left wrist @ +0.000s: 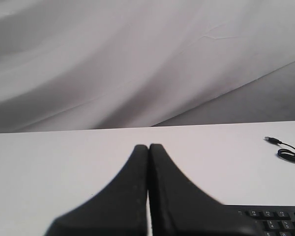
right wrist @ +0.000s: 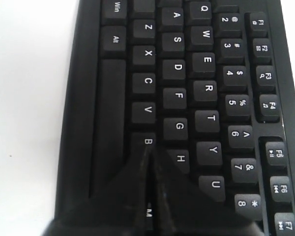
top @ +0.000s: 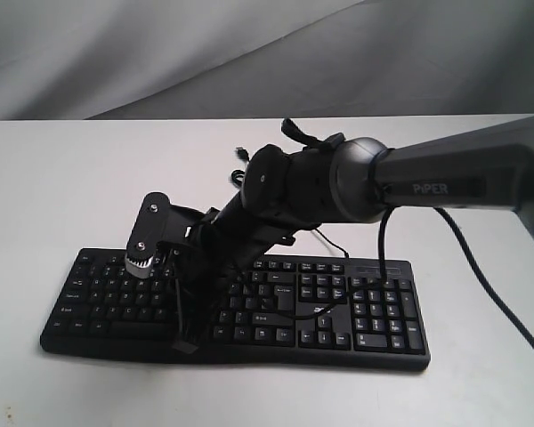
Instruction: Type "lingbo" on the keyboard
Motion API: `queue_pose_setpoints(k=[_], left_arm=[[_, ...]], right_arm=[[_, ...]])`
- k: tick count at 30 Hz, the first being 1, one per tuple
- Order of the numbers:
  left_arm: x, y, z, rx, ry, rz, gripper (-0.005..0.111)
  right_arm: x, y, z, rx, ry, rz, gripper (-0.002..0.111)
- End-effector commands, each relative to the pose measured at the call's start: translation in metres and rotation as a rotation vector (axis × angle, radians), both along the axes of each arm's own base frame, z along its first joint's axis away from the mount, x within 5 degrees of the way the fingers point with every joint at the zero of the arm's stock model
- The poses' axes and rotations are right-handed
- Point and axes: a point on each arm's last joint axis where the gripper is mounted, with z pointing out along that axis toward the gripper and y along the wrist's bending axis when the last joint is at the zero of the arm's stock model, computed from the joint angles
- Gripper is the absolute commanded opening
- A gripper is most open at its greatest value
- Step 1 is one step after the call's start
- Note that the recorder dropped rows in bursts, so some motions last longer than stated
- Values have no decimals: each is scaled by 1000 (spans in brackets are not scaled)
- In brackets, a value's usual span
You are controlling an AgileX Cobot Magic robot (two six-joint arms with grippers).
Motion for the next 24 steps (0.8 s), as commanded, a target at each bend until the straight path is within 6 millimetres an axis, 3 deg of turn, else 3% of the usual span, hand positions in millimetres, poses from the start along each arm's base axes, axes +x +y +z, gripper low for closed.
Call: queue_pose_setpoints(k=[1,24], left_arm=[[0,0,-1,0,-9,-8,1],[0,0,-1,0,-9,-8,1]], right_arm=[[-1,0,1,-3,4,5,0],[-3,1,-10,-19,1,7,0]])
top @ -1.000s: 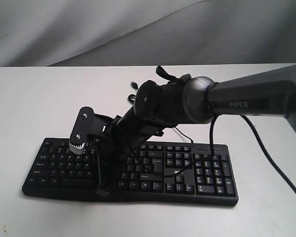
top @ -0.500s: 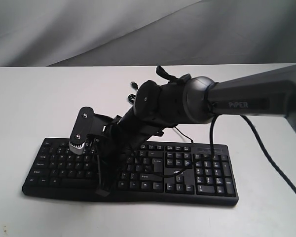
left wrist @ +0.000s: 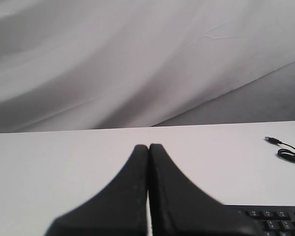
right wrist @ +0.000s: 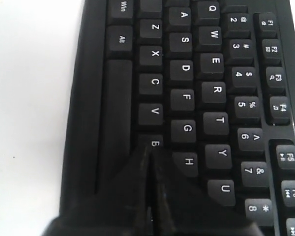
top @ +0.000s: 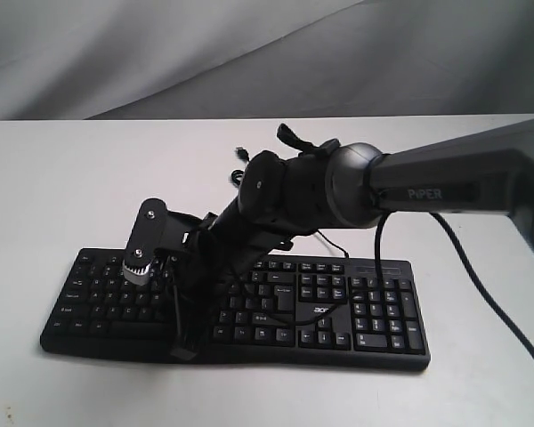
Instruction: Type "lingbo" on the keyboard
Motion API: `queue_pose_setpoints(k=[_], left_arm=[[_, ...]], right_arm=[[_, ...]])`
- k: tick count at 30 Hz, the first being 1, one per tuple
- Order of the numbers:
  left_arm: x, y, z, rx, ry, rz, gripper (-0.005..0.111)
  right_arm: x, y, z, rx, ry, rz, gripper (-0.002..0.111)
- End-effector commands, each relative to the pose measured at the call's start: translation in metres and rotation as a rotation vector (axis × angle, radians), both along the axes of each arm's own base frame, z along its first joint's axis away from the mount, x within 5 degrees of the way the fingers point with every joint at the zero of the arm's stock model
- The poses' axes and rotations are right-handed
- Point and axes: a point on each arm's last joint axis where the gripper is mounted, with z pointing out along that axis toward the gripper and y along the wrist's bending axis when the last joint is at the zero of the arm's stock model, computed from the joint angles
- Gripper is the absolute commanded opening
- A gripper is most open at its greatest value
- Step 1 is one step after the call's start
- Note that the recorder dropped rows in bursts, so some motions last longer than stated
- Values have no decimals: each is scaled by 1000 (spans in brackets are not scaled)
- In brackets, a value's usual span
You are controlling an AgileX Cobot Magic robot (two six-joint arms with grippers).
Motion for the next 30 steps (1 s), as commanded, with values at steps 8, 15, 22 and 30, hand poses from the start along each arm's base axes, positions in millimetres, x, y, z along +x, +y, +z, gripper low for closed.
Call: queue_pose_setpoints(k=[8,15,22,30], left_arm=[[0,0,-1,0,-9,-8,1],[0,0,-1,0,-9,-8,1],[0,0,-1,0,-9,-8,1],[0,0,-1,0,-9,-8,1]], right_arm=[[0,-1,-8,-16,1,-1,0],[1,-1,-9,-15,-3,-6,0],[11,16,11,45,-59,-3,0],[16,22,0,43,-38,-7,0]])
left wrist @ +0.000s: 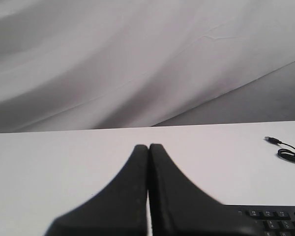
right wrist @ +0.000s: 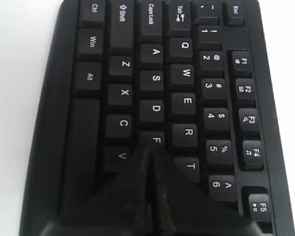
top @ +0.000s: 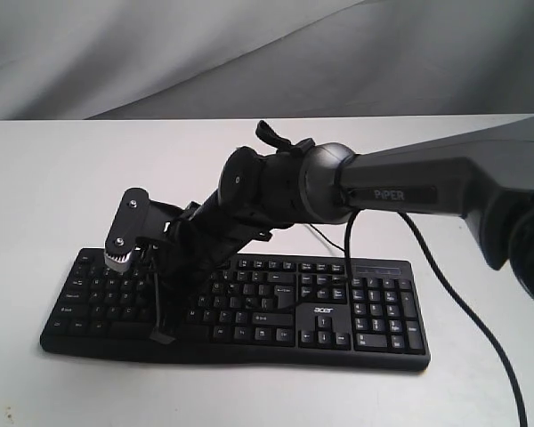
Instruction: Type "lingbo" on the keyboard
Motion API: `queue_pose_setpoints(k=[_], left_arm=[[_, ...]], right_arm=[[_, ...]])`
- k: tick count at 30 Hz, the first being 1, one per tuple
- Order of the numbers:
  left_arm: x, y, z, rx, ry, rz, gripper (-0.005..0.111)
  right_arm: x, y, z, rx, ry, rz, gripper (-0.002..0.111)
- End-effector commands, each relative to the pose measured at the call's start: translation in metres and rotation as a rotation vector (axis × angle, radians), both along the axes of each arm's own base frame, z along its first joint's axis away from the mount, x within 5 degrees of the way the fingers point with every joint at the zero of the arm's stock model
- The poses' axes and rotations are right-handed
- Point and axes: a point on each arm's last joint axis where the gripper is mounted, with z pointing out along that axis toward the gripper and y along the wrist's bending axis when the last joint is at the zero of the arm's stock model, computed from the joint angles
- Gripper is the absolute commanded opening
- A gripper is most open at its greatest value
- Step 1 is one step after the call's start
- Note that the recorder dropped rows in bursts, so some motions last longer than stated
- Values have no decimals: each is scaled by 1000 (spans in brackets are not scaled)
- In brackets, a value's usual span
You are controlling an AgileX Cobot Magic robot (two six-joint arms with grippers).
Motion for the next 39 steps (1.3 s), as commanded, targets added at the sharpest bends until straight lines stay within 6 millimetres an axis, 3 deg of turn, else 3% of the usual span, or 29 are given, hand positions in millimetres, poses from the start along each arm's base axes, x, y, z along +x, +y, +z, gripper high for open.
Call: queue_pose_setpoints(k=[1,39], left_arm=[[0,0,-1,0,-9,-8,1],[0,0,-1,0,-9,-8,1]], right_arm=[[2,2,4,12,-8,-8,0],[3,3,-12,6,5,-26,0]])
